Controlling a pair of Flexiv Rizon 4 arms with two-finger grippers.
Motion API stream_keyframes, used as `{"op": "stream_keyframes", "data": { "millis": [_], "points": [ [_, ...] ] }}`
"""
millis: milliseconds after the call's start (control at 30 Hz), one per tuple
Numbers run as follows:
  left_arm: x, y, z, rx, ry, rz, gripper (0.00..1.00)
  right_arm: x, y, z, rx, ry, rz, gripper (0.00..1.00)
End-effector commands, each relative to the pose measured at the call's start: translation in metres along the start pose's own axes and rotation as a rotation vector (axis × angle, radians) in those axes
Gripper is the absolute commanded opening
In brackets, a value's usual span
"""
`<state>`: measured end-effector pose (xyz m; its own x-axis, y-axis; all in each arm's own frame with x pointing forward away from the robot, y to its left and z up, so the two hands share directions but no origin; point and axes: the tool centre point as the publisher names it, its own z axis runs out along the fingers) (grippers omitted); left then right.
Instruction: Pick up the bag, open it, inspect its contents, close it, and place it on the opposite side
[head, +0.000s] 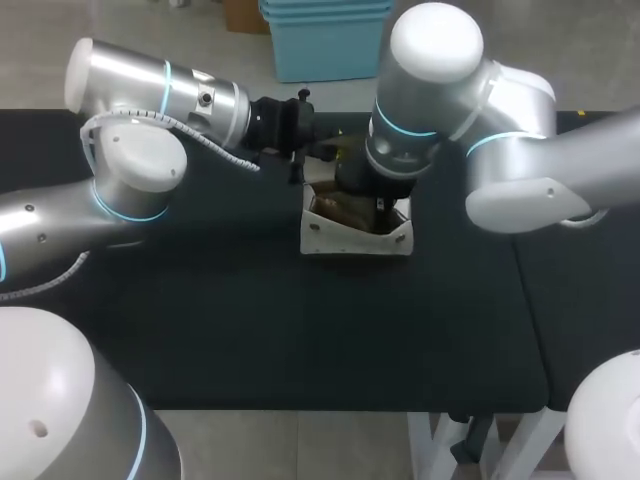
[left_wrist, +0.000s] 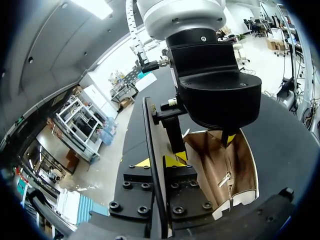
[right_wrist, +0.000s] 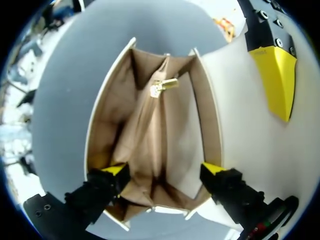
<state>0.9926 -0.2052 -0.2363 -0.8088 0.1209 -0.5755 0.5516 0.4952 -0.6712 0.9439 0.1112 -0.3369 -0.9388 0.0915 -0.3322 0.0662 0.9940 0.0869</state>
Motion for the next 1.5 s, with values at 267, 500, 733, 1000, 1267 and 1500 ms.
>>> {"op": "stream_keyframes", "data": {
  "millis": [267,500,733,1000,1267,1500],
  "points": [
    [0.005,-0.002,0.002,0.003,0.001,0.012,0.0,-0.005,0.002,-0.021,-0.004,-0.103,0.007,0.33],
    [0.005,-0.009,-0.003,-0.007,-0.008,0.009,0.0,-0.002,0.002,-0.061,-0.003,-0.212,0.001,0.33],
    [0.004,-0.012,0.0,-0.008,-0.001,0.007,0.0,0.007,-0.002,-0.095,0.009,-0.302,0.014,0.24],
    [0.008,0.022,0.027,-0.044,0.002,0.001,0.0,0.02,-0.001,-0.097,0.014,-0.328,0.002,0.0],
    [0.018,0.041,0.034,-0.032,-0.024,0.046,0.0,0.033,-0.002,-0.074,-0.003,-0.29,0.001,0.0],
    [0.033,0.053,0.044,-0.054,-0.004,0.09,0.0,0.041,0.001,-0.058,-0.011,-0.286,-0.003,0.0]
  ]
}}
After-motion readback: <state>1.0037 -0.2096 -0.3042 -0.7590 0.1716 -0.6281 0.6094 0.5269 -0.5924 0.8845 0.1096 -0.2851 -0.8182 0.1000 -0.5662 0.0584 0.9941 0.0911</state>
